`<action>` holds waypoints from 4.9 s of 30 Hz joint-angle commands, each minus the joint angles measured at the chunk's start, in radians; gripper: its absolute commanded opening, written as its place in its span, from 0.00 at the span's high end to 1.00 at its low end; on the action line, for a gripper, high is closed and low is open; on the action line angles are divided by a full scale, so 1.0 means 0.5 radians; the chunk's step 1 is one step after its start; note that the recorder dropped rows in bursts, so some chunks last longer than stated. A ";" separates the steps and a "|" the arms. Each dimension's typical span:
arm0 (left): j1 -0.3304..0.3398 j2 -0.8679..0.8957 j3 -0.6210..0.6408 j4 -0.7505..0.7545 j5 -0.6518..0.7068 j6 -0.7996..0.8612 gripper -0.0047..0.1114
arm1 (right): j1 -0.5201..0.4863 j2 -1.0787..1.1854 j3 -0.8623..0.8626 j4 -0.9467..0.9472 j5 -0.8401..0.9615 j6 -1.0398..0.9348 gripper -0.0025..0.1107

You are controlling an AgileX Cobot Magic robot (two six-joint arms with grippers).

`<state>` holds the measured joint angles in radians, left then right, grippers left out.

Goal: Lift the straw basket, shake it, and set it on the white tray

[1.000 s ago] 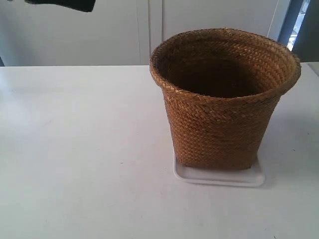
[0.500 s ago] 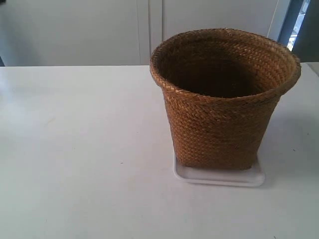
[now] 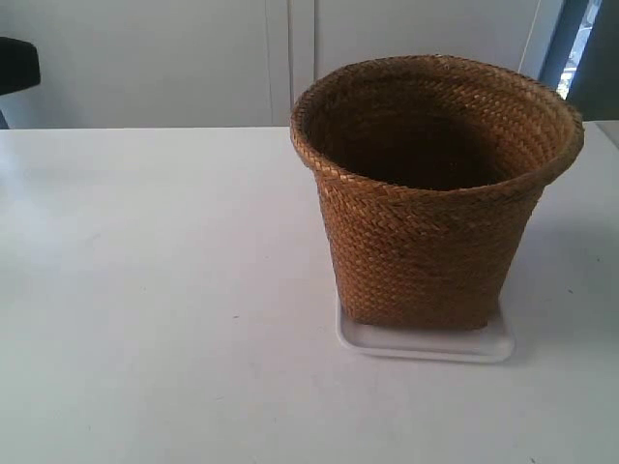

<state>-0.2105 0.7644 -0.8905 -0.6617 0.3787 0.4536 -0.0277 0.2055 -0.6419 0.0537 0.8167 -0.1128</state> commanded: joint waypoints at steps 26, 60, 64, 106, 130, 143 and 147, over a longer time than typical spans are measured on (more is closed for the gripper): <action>0.382 -0.463 0.411 -0.052 -0.047 0.173 0.96 | -0.008 -0.011 0.012 0.006 0.002 -0.008 0.98; 0.813 -1.529 1.520 -0.169 -0.009 0.349 0.96 | -0.008 -0.016 0.008 0.001 0.011 -0.008 0.98; 0.813 -1.529 1.520 -0.169 -0.009 0.349 0.96 | -0.008 -0.016 0.008 0.001 0.011 -0.008 0.98; 0.813 -1.529 1.520 -0.169 -0.009 0.352 0.96 | -0.008 0.107 0.499 0.037 -1.495 -0.036 0.98; 0.813 -1.529 1.520 -0.169 -0.009 0.352 0.96 | -0.008 -0.392 1.284 0.111 -1.648 0.032 0.98; 0.796 -1.529 1.520 -0.169 -0.015 0.352 0.96 | -0.008 -0.392 1.284 0.111 -1.648 0.032 0.98; 0.796 -1.529 1.520 -0.169 -0.015 0.352 0.96 | -0.008 -0.392 1.284 0.111 -1.648 0.032 0.98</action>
<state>0.1943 0.0034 -0.1338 -0.7357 0.3717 0.6290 -0.0293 0.0114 -0.0061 0.1066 -0.0088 -0.0977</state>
